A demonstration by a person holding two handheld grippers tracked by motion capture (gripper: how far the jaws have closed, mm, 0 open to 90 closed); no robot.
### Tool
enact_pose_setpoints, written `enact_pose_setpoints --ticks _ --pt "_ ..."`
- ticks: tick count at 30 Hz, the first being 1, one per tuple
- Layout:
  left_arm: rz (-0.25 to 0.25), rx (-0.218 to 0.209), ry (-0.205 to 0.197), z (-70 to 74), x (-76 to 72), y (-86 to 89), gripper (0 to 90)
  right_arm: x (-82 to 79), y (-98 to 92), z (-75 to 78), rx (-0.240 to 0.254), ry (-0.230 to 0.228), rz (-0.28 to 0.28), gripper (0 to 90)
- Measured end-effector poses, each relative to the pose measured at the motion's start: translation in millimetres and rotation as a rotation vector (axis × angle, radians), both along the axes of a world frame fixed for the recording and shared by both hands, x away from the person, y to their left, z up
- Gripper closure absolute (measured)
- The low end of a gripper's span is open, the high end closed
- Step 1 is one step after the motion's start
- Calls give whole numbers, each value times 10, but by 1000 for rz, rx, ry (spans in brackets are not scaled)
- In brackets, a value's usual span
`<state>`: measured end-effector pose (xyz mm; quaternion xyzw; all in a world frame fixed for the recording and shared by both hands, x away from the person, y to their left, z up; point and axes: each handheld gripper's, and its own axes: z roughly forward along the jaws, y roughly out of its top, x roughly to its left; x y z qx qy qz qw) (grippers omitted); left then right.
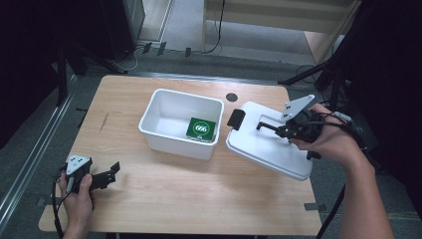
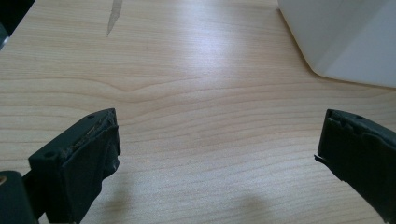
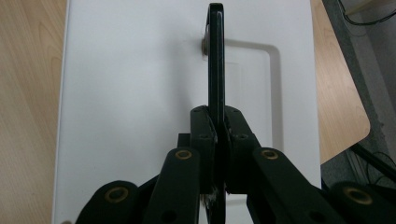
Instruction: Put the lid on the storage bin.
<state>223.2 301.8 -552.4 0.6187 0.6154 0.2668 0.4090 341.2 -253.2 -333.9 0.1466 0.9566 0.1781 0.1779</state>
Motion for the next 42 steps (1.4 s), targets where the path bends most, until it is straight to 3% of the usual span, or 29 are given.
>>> enact_pose_setpoints --ticks 12,19,24,42 --pt "0 -1 0 1 1 2 2 85 277 183 -4 -14 41 854" --pt "0 -5 0 1 0 5 2 145 449 198 -2 -10 64 854" --pt "-3 19 -1 3 2 -18 2 194 608 227 -3 -9 83 854" --pt "0 17 -3 4 3 -9 2 361 1084 236 -11 -1 137 854"
